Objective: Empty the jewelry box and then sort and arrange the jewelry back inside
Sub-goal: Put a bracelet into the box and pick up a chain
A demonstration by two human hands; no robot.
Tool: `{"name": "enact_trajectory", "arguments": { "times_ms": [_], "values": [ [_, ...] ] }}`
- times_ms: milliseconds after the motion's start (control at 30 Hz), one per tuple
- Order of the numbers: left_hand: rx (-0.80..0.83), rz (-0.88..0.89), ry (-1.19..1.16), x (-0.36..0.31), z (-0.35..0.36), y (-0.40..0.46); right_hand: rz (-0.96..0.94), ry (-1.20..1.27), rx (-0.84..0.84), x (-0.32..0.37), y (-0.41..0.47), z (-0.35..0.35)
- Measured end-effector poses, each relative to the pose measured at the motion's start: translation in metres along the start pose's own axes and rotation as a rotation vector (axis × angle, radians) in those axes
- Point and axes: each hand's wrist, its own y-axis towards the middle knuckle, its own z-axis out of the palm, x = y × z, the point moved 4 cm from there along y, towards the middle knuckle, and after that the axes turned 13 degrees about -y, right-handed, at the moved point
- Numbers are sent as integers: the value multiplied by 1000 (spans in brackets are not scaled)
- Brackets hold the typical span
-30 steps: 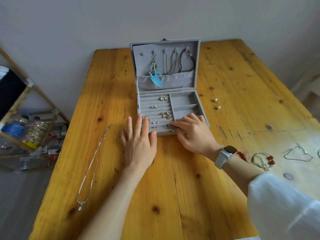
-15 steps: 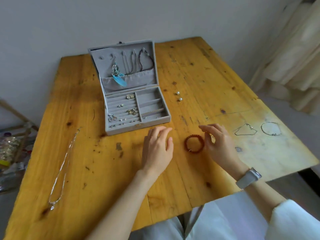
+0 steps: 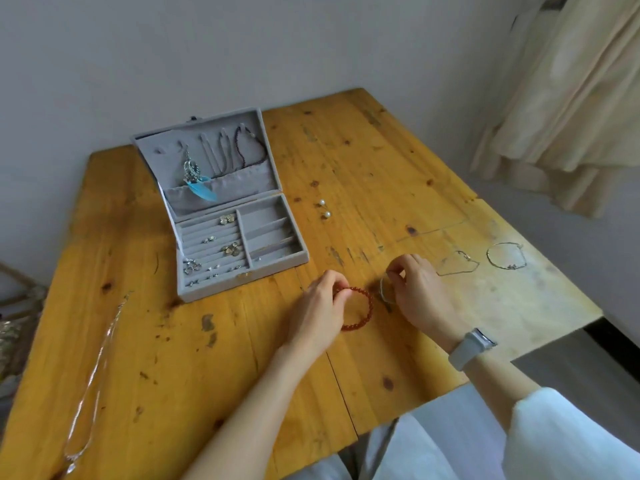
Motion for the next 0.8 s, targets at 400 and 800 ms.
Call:
{"name": "enact_trajectory", "arguments": {
  "times_ms": [400,800],
  "values": [
    [-417,-155,-459,15,-136,91,-102,427,7,81,71,28],
    [-278,-75,258,65,-129,141,-88,469,-56,81,96,58]
  ]
}}
